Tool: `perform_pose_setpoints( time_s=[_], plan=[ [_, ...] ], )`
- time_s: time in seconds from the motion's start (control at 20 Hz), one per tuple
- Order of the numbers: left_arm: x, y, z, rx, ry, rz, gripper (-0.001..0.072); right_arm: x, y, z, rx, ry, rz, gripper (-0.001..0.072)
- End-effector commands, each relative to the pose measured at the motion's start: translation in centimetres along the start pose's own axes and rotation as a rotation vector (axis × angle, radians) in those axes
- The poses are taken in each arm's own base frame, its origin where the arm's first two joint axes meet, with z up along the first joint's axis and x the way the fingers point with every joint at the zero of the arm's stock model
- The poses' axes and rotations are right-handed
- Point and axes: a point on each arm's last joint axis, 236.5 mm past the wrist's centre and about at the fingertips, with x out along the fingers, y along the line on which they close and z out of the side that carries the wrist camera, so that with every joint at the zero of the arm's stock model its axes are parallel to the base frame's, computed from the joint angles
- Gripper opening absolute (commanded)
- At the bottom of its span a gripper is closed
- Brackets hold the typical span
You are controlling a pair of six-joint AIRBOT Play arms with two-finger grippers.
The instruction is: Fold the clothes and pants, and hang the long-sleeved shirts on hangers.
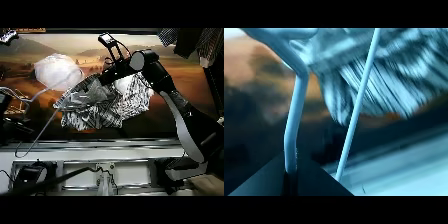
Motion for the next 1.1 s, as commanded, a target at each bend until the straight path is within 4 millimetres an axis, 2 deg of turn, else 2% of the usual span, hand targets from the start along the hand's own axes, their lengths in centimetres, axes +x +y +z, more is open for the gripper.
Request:
perform_pose_setpoints(
  time_s=[0.0, 0.15, 0.4, 0.5, 0.7, 0.9, 1.0, 1.05],
  plan=[
    [1.1, -1.9, -1.8, 0.070, 0.112, -0.079, 0.0019, -1.2, 0.6, 0.0, -0.008, 0.001, 0.006, 0.0025],
    [3.0, -4.0, -0.9, 0.172, 0.141, -0.179, 0.0019, -2.8, 1.3, 0.5, -0.018, -0.020, 0.012, 0.0025],
    [6.0, -4.7, 5.0, 0.227, -0.037, -0.180, 0.0019, -4.7, 2.5, 0.7, -0.026, -0.037, 0.031, 0.0025],
    [6.9, -5.1, 6.3, 0.283, -0.072, -0.181, 0.0019, -4.9, 2.8, 0.2, -0.028, -0.016, 0.039, 0.0025],
    [8.2, -4.3, 6.2, 0.299, -0.036, -0.150, 0.0019, -5.1, 3.2, -1.1, -0.031, 0.040, 0.055, 0.0026],
    [8.2, -0.7, 3.2, 0.312, 0.108, -0.019, 0.0019, -5.1, 3.1, -1.2, -0.031, 0.040, 0.054, 0.0026],
    [8.3, -0.5, 3.8, 0.317, 0.088, -0.006, 0.0019, -5.1, 3.2, -1.2, -0.030, 0.041, 0.058, 0.0026],
    [8.4, -1.2, 4.6, 0.312, 0.050, -0.028, 0.0018, -5.1, 3.4, -1.2, -0.030, 0.040, 0.062, 0.0026]
  ],
)
